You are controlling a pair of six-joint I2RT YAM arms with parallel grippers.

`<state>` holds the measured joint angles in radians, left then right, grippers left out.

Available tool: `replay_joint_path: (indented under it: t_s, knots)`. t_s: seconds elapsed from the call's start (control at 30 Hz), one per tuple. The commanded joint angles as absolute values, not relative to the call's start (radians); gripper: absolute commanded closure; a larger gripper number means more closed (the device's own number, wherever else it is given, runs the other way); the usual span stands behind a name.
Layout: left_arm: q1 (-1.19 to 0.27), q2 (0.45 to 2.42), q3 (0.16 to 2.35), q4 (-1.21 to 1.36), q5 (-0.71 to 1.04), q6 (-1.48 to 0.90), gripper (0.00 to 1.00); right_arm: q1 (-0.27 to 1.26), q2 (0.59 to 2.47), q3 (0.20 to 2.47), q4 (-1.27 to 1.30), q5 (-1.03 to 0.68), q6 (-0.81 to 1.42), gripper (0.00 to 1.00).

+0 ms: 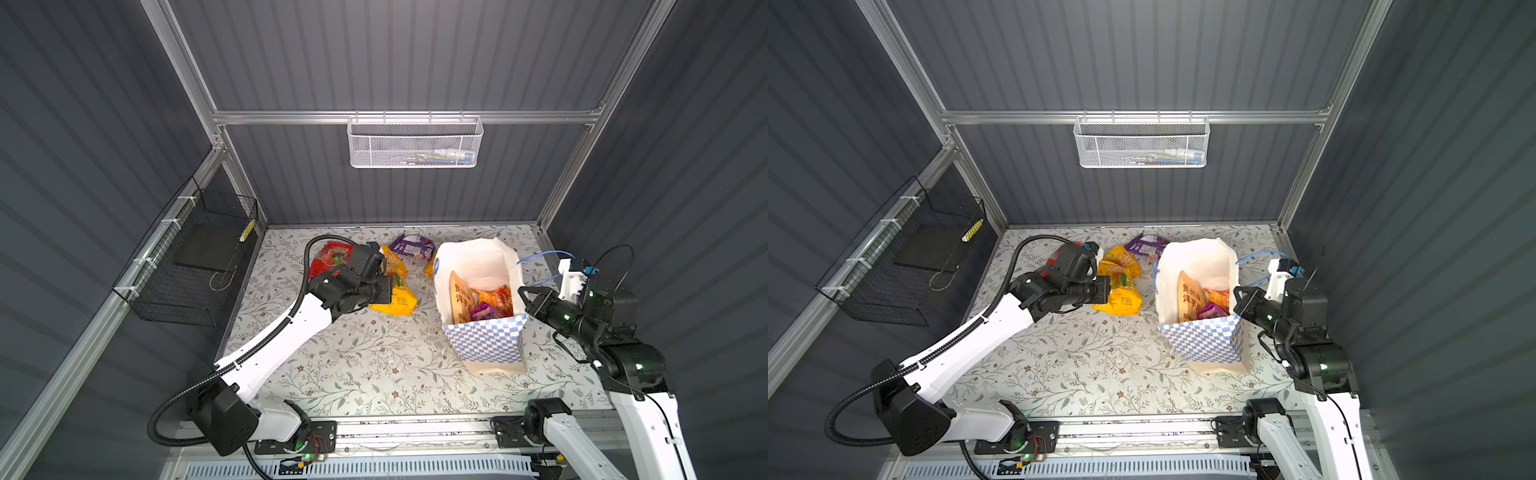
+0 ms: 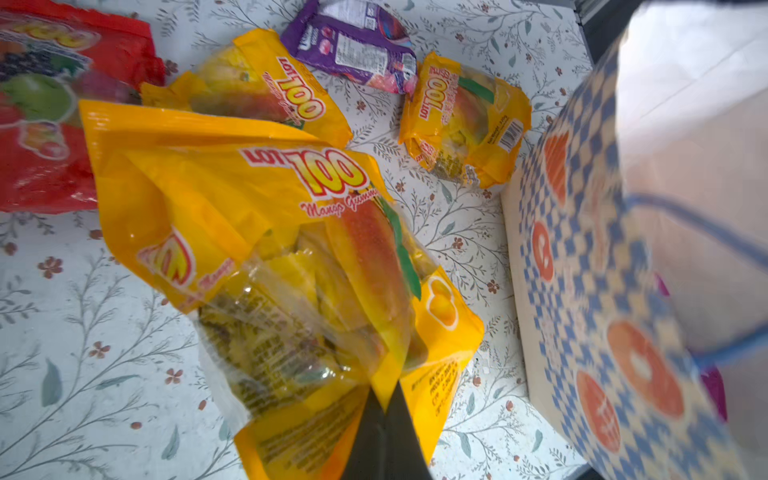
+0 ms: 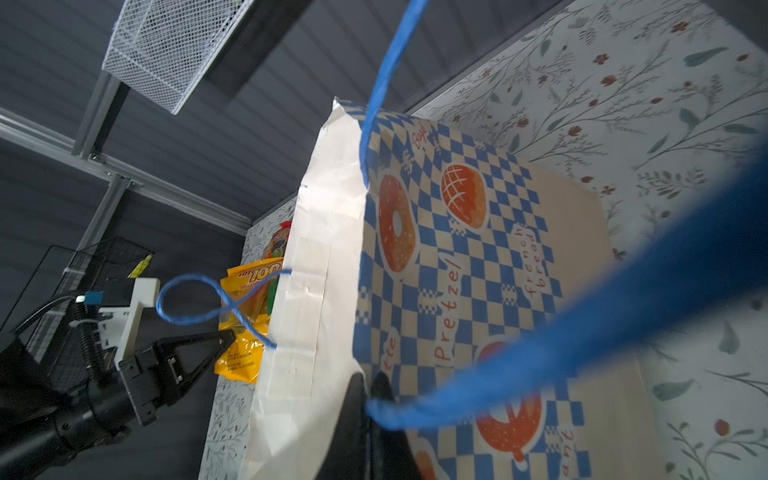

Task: Place the snacks into the paper bag
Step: 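Lift the yellow gummy bag and carry it over the paper bag opening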

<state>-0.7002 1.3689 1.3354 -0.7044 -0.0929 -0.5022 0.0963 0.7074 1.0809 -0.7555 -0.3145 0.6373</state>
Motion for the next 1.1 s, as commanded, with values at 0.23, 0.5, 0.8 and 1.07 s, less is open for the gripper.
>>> replay_joint_path:
  t_s: [0.23, 0.5, 0.8, 1.07]
  knots:
    - [-0.695, 1.340, 1.605, -0.799, -0.285, -0.448, 1.00, 0.163, 0.779, 1.147, -0.522, -0.479, 0.713, 1.00]
    - [-0.696, 1.359, 1.807, -0.867, -0.314, -0.379, 1.00, 0.160, 0.795, 1.011, -0.519, -0.383, 0.686, 1.00]
    - [-0.724, 1.486, 2.043, -0.860, -0.132, -0.336, 1.00, 0.155, 0.752, 0.933, -0.562, -0.208, 0.647, 1.00]
    - [-0.894, 1.752, 2.399, -0.891, -0.119, -0.247, 1.00, 0.153, 0.719, 0.942, -0.608, -0.120, 0.609, 1.00]
